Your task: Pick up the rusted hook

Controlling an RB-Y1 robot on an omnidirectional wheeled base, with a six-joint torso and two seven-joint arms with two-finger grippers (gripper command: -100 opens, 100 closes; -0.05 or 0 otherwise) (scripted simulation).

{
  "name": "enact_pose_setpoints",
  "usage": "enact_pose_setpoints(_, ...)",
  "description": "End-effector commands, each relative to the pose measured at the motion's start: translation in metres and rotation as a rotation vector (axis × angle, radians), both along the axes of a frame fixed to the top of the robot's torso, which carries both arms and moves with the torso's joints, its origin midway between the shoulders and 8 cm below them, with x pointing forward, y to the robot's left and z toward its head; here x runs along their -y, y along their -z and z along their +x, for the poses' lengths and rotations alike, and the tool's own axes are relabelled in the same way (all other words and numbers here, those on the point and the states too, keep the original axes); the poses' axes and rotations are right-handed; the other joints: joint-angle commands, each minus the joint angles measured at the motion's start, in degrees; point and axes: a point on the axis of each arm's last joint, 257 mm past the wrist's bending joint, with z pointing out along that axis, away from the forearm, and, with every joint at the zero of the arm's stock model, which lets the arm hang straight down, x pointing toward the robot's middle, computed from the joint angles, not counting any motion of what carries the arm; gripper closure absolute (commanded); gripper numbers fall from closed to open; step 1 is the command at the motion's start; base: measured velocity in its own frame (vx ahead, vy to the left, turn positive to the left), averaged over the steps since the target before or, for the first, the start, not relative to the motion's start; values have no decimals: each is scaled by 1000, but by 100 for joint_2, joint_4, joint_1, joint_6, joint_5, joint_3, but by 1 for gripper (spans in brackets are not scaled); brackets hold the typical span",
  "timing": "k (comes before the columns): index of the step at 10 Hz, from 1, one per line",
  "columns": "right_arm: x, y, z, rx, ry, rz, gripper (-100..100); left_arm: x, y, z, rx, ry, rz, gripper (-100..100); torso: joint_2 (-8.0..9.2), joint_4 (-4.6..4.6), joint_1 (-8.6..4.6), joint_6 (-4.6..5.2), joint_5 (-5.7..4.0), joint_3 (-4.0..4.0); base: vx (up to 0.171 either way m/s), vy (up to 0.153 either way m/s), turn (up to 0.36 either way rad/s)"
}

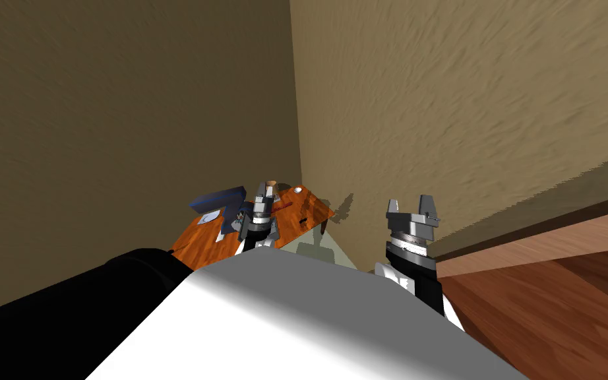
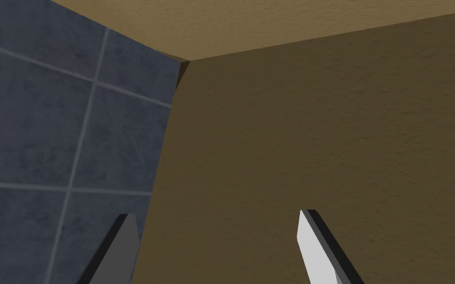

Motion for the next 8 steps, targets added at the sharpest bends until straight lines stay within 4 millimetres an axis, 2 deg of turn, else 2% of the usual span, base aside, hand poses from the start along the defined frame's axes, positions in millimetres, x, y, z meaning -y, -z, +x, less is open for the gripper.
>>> enact_pose_setpoints(1, 0, 0, 0, 0, 0, 0, 0, 2, 8, 3, -23, 23, 12, -100, 0, 0, 0, 0, 0, 0, -1, -1, -50)
enact_pose_setpoints(4, 0, 0, 0, 0, 0, 0, 0, 2, 37, 14, -105, 81, 10, -100, 2, 0, 3, 1, 1, 1, -6, 1, -92)
enact_pose_setpoints(8, 0, 0, 0, 0, 0, 0, 0, -13, 101, 31, -275, 155, -80, -100, 7, 1, 6, 1, 2, 4, -18, 6, -143)
